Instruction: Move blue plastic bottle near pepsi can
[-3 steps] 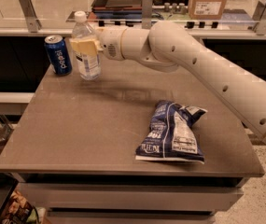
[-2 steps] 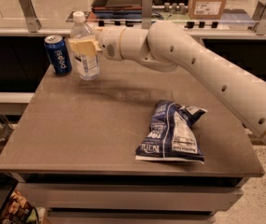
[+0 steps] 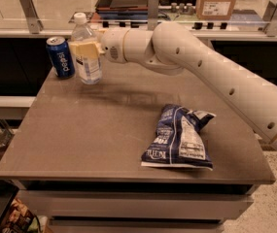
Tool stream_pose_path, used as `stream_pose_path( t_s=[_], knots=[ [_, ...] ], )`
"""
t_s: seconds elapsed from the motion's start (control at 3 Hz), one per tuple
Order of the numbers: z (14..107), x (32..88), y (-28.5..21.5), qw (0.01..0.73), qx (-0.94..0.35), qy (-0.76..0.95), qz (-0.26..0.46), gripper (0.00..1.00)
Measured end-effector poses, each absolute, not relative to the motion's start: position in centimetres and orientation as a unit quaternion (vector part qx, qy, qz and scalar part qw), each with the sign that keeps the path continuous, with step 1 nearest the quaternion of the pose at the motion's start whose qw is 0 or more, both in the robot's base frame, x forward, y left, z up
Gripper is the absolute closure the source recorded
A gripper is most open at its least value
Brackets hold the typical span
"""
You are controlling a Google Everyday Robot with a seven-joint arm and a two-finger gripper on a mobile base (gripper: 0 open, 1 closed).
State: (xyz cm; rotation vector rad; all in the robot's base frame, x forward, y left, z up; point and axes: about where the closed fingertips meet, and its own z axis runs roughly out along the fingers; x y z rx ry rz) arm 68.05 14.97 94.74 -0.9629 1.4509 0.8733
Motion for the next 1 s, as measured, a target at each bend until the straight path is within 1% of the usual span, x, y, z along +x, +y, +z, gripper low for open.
stream_pose_path(
  t_s=[0.33,0.67,1.0],
  knots=[
    [94.75,67.95,15.22,0.561,-0.41,0.615,0.372,0.13],
    [94.76,67.85,15.47,0.561,-0.411,0.614,0.373,0.0],
    [94.76,67.85,15.48,0.561,-0.411,0.614,0.373,0.0]
  ],
)
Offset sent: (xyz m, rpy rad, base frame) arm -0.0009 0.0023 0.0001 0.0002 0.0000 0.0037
